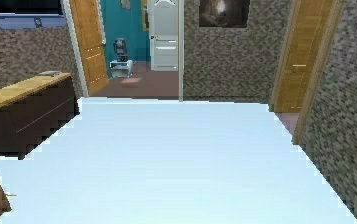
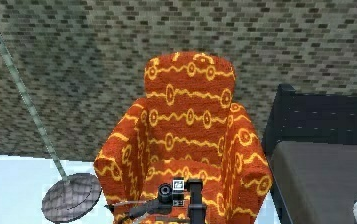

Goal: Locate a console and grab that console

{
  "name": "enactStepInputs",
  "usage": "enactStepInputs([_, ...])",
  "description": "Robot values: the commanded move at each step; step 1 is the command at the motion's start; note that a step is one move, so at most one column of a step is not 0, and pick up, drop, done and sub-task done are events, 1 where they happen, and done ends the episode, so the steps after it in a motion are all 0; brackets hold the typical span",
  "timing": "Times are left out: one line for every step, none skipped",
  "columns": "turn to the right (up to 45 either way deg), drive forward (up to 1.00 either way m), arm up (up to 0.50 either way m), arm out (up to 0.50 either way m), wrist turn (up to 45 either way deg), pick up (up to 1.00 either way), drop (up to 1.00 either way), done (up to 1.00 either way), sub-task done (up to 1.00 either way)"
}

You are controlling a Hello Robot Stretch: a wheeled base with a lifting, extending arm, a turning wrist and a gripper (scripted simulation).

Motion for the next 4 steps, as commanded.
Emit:
enactStepInputs([0.0, 0.00, 0.00, 0.00, 45.0, 0.00, 0.00, 0.00, 0.00])
enactStepInputs([0.0, 0.00, 0.00, 0.00, 45.0, 0.00, 0.00, 0.00, 0.00])
enactStepInputs([0.0, 0.00, 0.00, 0.00, 6.0, 0.00, 0.00, 0.00, 0.00])
enactStepInputs([0.0, 0.00, -0.30, 0.00, 0.0, 0.00, 0.00, 0.00, 0.00])
